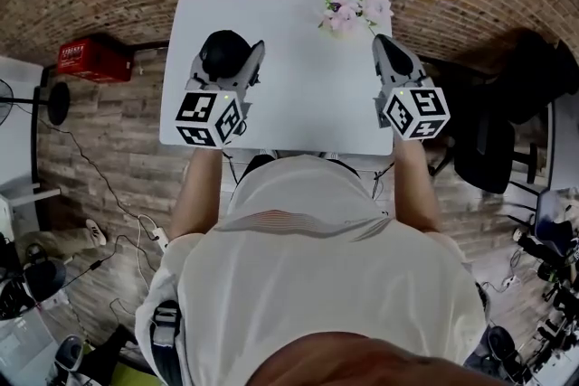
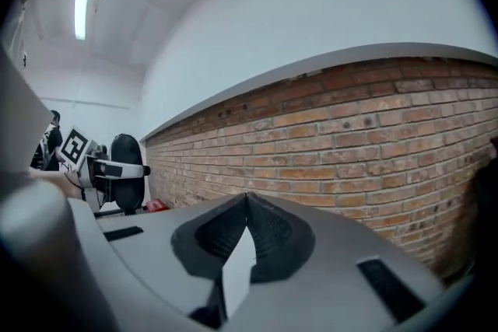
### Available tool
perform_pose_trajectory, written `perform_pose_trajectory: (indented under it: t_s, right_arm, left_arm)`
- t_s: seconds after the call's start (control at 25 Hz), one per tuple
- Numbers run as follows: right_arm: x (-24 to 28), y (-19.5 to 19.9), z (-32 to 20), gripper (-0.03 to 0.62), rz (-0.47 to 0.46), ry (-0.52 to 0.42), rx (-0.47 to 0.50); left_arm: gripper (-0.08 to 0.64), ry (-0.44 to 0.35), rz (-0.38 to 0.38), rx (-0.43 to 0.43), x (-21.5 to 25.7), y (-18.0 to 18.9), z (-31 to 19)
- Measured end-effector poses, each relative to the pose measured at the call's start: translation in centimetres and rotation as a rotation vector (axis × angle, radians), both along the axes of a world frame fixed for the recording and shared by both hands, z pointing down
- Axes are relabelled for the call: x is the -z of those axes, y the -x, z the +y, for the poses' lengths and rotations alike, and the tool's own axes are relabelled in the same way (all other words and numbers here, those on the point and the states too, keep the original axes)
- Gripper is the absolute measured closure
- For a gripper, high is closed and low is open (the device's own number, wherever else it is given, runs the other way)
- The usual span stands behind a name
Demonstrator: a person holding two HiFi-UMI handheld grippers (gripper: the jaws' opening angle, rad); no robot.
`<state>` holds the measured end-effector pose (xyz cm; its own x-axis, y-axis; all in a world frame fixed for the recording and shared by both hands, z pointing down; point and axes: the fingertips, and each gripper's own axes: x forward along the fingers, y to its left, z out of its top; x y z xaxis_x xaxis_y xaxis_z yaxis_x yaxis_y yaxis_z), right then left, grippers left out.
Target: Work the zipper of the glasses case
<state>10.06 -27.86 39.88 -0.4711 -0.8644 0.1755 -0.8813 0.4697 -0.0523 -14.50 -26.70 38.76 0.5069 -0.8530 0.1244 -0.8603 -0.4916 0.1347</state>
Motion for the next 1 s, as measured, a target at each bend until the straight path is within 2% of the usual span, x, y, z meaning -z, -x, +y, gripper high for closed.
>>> perform_pose_trajectory:
  t_s: [0.12, 0.24, 0.6, 1.0]
  right_arm:
    - [0.6, -0.9, 0.2, 0.540, -0.034, -0.018, -0.041]
    - [1.2, -1.2, 0.4, 0.540, -0.024, -0.047, -0.069]
    - [1.5, -0.2, 0.4, 0.540, 0.018, -0.063, -0.053]
    - [1.1, 0.4, 0.8, 0.540, 0.020, -0.063, -0.026]
  left_arm:
    - [0.298, -0.076, 0.034, 0.116, 1.2, 2.5, 0.5]
    - [0.298, -0.122, 0.034, 0.180, 1.9, 3.7, 0.8]
    - [0.298, -0.122, 0.013, 0.141, 1.6, 2.5, 0.6]
    - [0.298, -0.110, 0.000, 0.108, 1.5, 1.2, 0.5]
